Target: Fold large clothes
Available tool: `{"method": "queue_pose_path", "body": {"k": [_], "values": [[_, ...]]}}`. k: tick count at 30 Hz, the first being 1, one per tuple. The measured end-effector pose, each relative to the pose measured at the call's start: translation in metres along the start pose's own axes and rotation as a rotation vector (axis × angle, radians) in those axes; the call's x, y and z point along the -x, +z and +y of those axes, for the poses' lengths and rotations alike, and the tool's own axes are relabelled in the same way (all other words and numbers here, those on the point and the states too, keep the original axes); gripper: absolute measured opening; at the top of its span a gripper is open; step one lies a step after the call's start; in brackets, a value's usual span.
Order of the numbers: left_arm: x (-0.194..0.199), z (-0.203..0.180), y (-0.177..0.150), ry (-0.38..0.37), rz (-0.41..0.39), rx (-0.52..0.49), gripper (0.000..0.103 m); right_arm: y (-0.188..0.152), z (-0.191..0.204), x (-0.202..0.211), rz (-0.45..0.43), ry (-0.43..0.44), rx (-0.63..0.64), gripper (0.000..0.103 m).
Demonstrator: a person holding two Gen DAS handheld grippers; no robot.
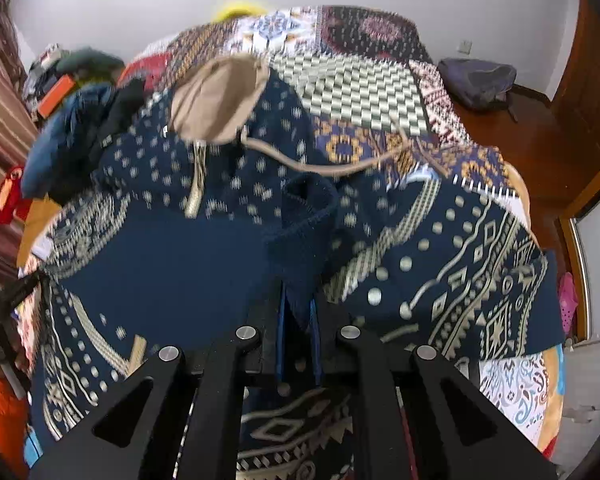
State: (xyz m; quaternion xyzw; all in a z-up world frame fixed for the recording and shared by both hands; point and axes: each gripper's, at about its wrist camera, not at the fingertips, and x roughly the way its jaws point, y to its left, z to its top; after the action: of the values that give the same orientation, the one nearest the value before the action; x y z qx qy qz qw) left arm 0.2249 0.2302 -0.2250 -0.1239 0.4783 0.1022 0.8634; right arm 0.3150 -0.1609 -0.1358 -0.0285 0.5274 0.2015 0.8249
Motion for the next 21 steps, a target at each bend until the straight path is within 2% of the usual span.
{"method": "queue_pose_path", "body": {"k": [5, 8, 12, 16, 21], "values": [[0.001, 0.001, -0.008, -0.010, 0.044, -0.008, 0.011, -0.005, -0.002, -0.001, 0.047, -0.007, -0.004, 0.010], [0.004, 0.001, -0.016, -0.013, 0.068, -0.021, 0.011, -0.006, -0.004, -0.005, 0.086, -0.041, -0.005, 0.011], [0.017, -0.002, -0.025, -0.003, 0.074, -0.052, 0.011, -0.009, -0.002, 0.002, 0.079, -0.087, 0.019, 0.013], [0.036, -0.007, -0.025, -0.019, 0.058, -0.078, 0.011, -0.009, -0.001, 0.023, 0.026, -0.115, 0.032, 0.014], [0.068, -0.026, -0.011, -0.023, -0.024, -0.133, 0.012, -0.004, -0.003, 0.060, -0.101, -0.141, 0.030, 0.014]]}}
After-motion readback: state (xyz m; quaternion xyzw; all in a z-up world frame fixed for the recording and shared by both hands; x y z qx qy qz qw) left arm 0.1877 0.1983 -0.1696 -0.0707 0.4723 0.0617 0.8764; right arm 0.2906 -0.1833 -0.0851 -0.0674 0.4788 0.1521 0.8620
